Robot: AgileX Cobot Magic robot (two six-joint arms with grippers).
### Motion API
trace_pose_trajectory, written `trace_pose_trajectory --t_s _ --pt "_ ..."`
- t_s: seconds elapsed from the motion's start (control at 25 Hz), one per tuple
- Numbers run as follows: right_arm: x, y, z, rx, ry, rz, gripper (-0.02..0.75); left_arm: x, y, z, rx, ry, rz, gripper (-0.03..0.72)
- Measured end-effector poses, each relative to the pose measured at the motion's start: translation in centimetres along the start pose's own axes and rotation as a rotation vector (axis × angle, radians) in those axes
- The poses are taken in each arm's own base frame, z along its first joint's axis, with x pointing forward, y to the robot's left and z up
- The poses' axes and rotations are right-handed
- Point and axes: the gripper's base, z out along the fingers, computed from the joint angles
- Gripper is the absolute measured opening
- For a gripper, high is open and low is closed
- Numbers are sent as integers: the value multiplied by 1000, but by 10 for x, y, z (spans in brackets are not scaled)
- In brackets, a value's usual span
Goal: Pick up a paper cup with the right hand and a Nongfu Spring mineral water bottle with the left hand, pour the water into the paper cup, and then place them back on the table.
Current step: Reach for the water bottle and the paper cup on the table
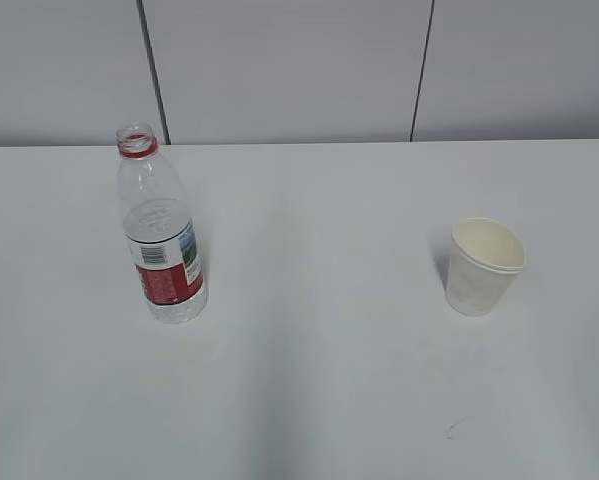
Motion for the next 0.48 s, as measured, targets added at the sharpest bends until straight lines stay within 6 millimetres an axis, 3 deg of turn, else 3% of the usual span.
trace_pose_trajectory --t_s 0.48 --pt "0 0 0 0 0 0 587 0 0 0 0 0 0 239"
